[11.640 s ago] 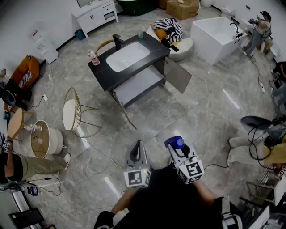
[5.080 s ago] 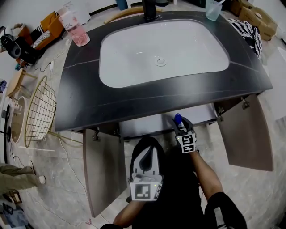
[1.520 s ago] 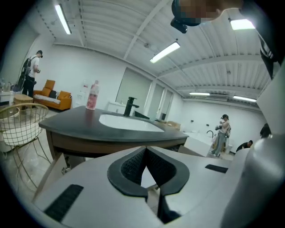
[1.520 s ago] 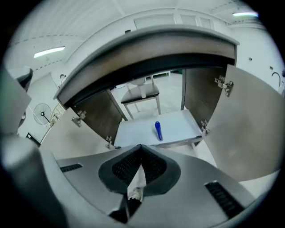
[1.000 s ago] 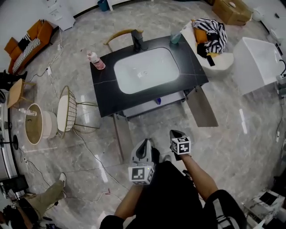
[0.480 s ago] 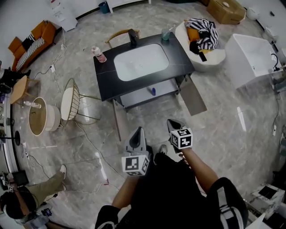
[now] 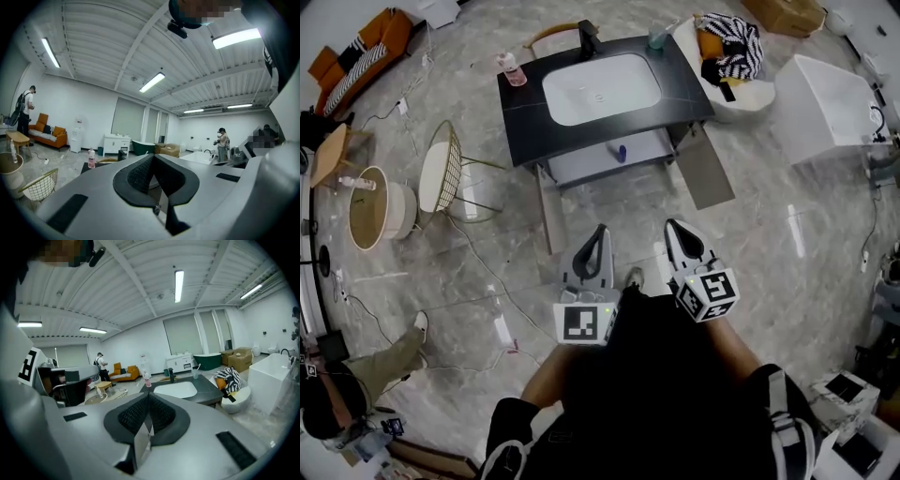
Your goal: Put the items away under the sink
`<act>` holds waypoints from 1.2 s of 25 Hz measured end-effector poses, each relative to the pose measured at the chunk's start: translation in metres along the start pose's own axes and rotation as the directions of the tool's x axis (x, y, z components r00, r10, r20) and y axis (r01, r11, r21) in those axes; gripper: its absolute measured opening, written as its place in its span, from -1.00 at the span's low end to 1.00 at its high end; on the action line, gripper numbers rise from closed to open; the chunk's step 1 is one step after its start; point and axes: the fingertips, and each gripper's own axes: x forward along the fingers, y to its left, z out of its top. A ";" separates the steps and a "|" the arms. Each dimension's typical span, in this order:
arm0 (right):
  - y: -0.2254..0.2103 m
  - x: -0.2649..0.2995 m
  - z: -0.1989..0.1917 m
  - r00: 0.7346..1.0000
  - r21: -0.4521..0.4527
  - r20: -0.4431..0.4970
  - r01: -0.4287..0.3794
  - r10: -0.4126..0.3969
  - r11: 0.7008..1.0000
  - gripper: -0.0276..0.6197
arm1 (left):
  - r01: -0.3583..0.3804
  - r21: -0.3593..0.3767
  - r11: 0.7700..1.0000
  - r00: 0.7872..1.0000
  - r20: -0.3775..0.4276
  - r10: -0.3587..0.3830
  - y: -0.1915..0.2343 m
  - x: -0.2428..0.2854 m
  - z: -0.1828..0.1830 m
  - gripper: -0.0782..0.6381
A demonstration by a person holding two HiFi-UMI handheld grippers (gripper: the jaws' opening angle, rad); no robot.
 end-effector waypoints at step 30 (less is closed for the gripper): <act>0.053 -0.012 0.018 0.991 -0.090 0.135 0.026 -0.013 0.996 -0.88 | 0.037 -0.024 0.999 0.999 0.023 -0.036 0.017 -0.016 -0.004 -0.74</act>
